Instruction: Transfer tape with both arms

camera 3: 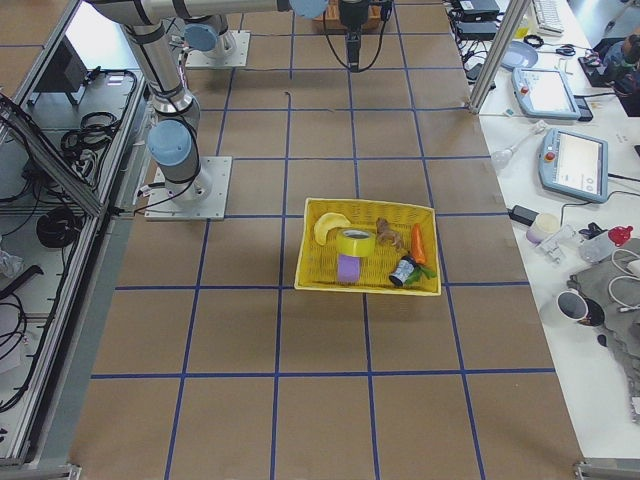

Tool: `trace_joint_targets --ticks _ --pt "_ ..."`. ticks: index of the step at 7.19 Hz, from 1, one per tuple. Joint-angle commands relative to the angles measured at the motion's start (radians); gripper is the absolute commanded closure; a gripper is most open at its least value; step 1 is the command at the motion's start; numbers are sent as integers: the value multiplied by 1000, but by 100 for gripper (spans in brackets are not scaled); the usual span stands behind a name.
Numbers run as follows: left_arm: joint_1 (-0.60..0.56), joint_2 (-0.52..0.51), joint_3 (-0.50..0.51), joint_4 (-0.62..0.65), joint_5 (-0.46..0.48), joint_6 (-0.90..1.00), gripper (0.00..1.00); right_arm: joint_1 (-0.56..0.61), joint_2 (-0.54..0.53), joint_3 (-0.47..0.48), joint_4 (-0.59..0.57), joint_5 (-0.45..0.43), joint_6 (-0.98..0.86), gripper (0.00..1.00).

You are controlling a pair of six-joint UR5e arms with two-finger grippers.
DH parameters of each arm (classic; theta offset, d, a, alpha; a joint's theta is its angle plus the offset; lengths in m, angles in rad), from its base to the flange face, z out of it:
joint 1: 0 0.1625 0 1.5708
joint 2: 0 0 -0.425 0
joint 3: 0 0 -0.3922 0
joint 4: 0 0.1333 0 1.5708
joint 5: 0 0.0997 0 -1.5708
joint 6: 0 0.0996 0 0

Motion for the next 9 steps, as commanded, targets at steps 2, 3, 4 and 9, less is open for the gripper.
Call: trace_joint_targets --ticks 2,3,4,9 --pt "2 0 2 0 0 2 0 0 0 -1 0 0 -1 0" --pt "0 0 1 0 0 0 0 0 0 1 0 0 -1 0" --pt "0 0 -2 0 0 0 0 2 1 4 0 -1 1 0" --pt "2 6 5 -3 40 3 0 2 0 5 0 -1 1 0"
